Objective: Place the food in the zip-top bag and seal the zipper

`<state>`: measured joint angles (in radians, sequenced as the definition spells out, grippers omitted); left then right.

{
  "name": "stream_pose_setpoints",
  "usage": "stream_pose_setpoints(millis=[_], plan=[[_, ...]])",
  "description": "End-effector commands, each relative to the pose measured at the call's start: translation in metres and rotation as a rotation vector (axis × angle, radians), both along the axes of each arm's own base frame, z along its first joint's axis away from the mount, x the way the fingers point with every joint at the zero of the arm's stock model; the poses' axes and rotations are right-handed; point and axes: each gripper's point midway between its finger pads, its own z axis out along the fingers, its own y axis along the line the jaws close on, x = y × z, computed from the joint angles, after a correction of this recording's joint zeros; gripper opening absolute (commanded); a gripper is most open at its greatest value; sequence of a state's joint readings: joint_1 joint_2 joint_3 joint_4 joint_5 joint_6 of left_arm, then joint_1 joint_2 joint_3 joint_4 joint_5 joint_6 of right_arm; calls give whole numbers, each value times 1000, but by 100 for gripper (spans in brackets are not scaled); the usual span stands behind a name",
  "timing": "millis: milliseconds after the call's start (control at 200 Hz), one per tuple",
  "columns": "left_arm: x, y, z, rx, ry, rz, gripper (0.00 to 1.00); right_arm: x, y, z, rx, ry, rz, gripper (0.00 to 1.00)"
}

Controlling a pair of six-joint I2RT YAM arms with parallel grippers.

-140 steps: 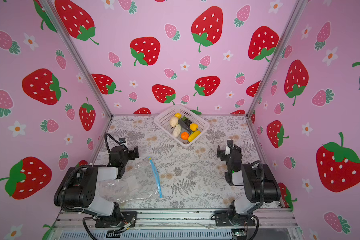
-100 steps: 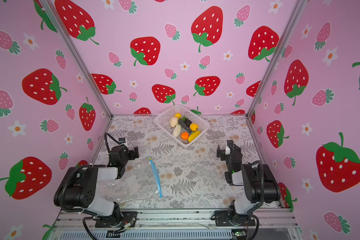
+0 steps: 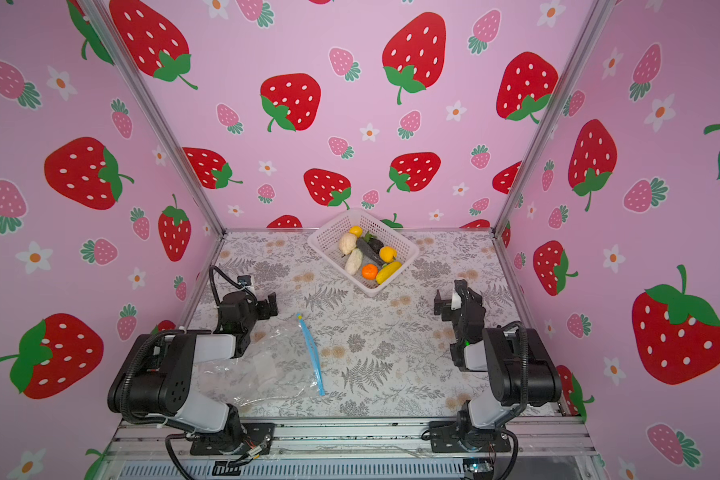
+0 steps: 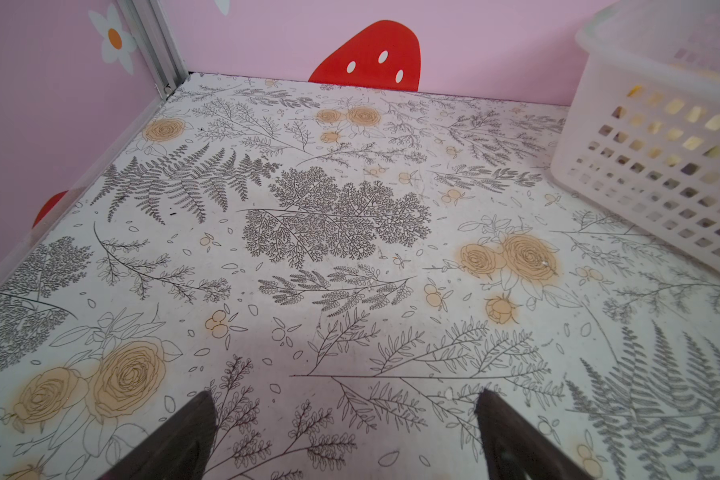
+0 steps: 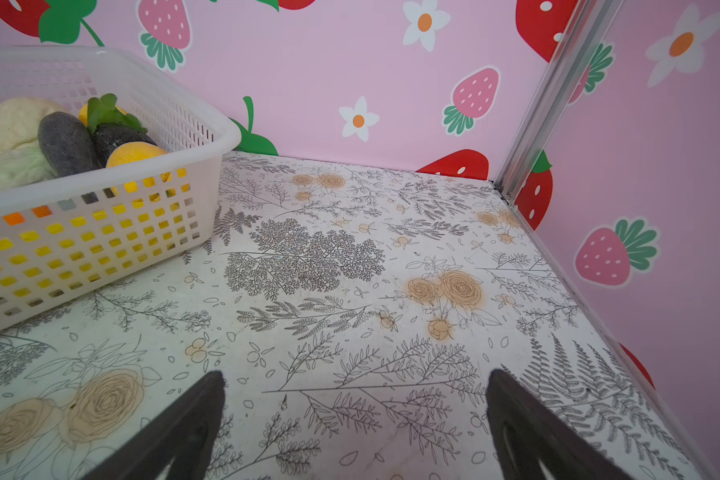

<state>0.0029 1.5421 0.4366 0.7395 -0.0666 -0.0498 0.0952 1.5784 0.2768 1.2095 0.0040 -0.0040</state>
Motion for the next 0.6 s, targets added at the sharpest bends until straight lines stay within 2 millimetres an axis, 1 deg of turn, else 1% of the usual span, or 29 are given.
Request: stream_pose_setpoints(millis=[0,465,595], plan=[[9,0,9,4,-25,-7,99,3,-2,6,-1,-20,1,99],[9,1,8,4,-25,-6,99,2,-2,6,1,-22,3,99],[8,1,9,1,-31,-7,99,-1,-2,9,4,-39,3,99]])
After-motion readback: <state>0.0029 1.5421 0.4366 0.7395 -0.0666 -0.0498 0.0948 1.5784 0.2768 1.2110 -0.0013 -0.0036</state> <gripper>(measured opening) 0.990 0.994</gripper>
